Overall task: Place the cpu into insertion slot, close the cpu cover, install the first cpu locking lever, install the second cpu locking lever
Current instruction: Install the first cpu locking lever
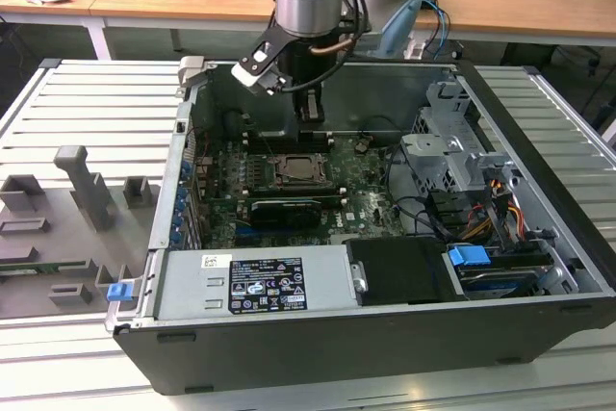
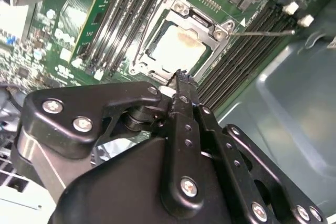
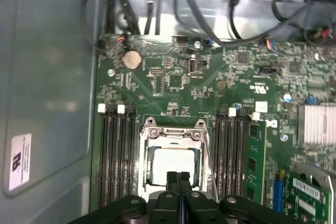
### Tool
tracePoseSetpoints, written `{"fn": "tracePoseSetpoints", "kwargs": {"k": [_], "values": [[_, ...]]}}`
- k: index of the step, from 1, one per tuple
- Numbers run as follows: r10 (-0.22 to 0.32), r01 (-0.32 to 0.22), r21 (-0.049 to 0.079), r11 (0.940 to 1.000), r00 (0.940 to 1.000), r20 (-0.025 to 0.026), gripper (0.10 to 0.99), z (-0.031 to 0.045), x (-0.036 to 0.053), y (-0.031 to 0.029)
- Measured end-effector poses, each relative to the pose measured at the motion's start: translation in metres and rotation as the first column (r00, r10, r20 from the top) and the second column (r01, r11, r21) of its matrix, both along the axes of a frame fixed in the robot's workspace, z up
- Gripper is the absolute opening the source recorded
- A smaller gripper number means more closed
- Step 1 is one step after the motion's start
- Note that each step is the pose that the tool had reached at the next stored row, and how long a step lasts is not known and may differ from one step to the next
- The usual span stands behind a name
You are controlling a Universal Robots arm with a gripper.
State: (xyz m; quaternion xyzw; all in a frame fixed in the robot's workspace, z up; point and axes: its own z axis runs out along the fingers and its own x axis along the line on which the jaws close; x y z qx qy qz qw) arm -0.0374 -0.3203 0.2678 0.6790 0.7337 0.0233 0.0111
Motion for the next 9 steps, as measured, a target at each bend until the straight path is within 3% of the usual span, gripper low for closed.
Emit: {"fn": "tracePoseSetpoints", "kwargs": {"k": [3,7,9], "values": [[0.078,-0.078,0.0,0.997,0.997,-0.0003,0.106,-0.0001,0.0,0.0001],[0.115,-0.115,0.0,0.9933,0.9933,-0.0006,0.106,-0.0006,-0.0001,0.0001],[0.152,-0.152,0.0,0.9884,0.9884,-0.0005,0.106,-0.0008,0.0,0.0002]]}}
